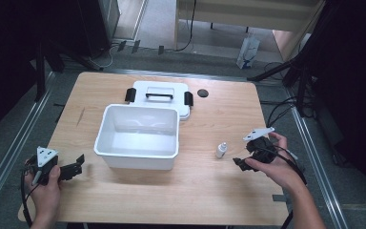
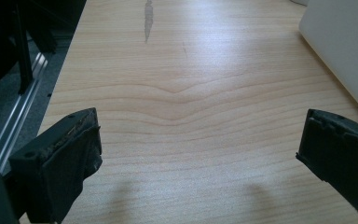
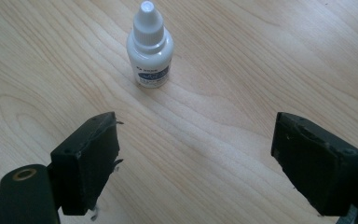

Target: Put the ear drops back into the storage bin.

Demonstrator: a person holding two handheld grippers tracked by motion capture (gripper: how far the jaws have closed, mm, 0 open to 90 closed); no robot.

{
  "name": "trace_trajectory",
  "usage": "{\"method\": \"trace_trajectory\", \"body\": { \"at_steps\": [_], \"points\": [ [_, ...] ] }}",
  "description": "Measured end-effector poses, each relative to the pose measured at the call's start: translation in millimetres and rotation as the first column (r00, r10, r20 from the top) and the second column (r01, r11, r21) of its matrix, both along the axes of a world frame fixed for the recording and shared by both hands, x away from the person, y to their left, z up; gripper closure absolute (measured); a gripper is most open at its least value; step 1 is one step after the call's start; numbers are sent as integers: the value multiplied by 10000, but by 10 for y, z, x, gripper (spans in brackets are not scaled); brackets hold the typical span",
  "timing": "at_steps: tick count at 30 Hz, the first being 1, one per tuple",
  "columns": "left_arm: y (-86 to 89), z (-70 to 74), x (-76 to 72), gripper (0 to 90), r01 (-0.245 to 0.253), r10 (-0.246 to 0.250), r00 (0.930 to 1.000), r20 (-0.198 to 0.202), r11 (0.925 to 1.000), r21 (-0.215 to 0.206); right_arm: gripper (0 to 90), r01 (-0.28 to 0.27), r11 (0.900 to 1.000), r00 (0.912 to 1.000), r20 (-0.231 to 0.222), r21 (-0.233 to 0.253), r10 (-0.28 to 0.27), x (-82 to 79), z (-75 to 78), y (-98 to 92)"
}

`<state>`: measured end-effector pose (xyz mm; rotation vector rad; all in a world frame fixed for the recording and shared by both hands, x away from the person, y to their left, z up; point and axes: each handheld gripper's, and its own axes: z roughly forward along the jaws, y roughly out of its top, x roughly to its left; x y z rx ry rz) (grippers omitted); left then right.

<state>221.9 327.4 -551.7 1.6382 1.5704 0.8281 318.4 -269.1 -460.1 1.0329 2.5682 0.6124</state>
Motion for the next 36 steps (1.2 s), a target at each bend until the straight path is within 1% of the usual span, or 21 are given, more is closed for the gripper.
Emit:
{"method": "trace_trajectory", "body": {
  "at_steps": [3, 6, 10, 12, 14, 15, 16, 17, 19, 20, 21, 23, 25, 26, 28, 29, 30, 31, 32, 33, 36],
  "points": [
    [-1, 0, 2, 0, 32, -32, 10000, -20, 10000, 26, 150, -230, 9990, 9994, -283, -372, 219, 56, 34, 74],
    [-9, 1, 4, 0, 31, -31, 10000, -70, 9999, 111, 158, -562, 9953, 9968, -618, -784, 514, 104, 62, 157],
    [-10, 1, 4, 0, 24, -23, 10000, -50, 9999, 113, 171, -1074, 9855, 9873, -1303, -1311, 903, 173, 105, 271],
    [-7, 2, 2, 0, 46, -46, 10000, -61, 9999, 99, 194, -1227, 9827, 9824, -1575, -1389, 1004, 204, 111, 320],
    [-8, 1, 3, 0, 29, -28, 10000, -45, 9999, 140, 204, -1415, 9769, 9755, -1903, -1599, 1101, 234, 117, 375],
    [-10, 1, 3, 0, 15, -15, 10000, -44, 9999, 156, 204, -1415, 9769, 9755, -1903, -1599, 1101, 234, 117, 375],
    [-10, 1, -1, 0, -7, 7, 10000, -47, 9999, 108, 231, -1581, 9699, 9720, -2023, -1852, 1198, 262, 131, 443],
    [-8, 1, -1, 0, -10, 10, 10000, -45, 10000, 99, 249, -1545, 9698, 9712, -2091, -1888, 1140, 267, 137, 465],
    [-8, 0, 3, 0, -22, 22, 10000, -72, 10000, 84, 258, -1598, 9678, 9705, -2100, -1944, 1180, 283, 137, 489],
    [-11, -1, 7, 0, -31, 32, 9999, -108, 9999, 98, 317, -1636, 9630, 9667, -2294, -2140, 1133, 318, 125, 540],
    [-11, -1, 7, 0, -31, 32, 9999, -108, 9999, 98, 329, -1681, 9605, 9666, -2286, -2218, 1163, 325, 118, 556],
    [-12, 0, 6, 0, -23, 24, 9999, -112, 9999, 104, 389, -1671, 9594, 9659, -2328, -2272, 1131, 367, 111, 585],
    [-11, -1, 8, 0, -30, 31, 9999, -116, 10000, 89, 404, -1668, 9595, 9649, -2375, -2270, 1116, 377, 111, 595],
    [-9, -1, 7, 0, -44, 45, 9999, -109, 10000, 70, 445, -1783, 9558, 9589, -2591, -2340, 1155, 422, 118, 615],
    [-8, -1, 7, 0, -43, 44, 9999, -102, 10000, 66, 472, -1803, 9564, 9549, -2740, -2300, 1142, 457, 124, 630],
    [-9, -1, 7, 0, -33, 34, 9999, -107, 10000, 70, 472, -1803, 9564, 9549, -2740, -2300, 1142, 457, 124, 630],
    [-12, 0, 7, 0, -20, 21, 9999, -118, 10000, 92, 507, -1919, 9531, 9493, -2907, -2341, 1197, 486, 133, 661],
    [-12, 0, 7, 0, -20, 21, 9999, -118, 10000, 92, 507, -1919, 9531, 9493, -2907, -2341, 1197, 486, 133, 661],
    [-8, 0, 4, 0, -16, 17, 10000, -94, 10000, 81, 528, -2138, 9489, 9425, -3043, -2320, 1380, 518, 142, 705],
    [-6, -1, 5, 0, -28, 29, 10000, -81, 10000, 57, 540, -2102, 9502, 9432, -3035, -2303, 1351, 527, 141, 721],
    [-7, -1, 7, 0, -37, 37, 10000, -87, 10000, 45, 570, -2106, 9481, 9406, -3138, -2382, 1300, 564, 125, 770]
  ]
}}
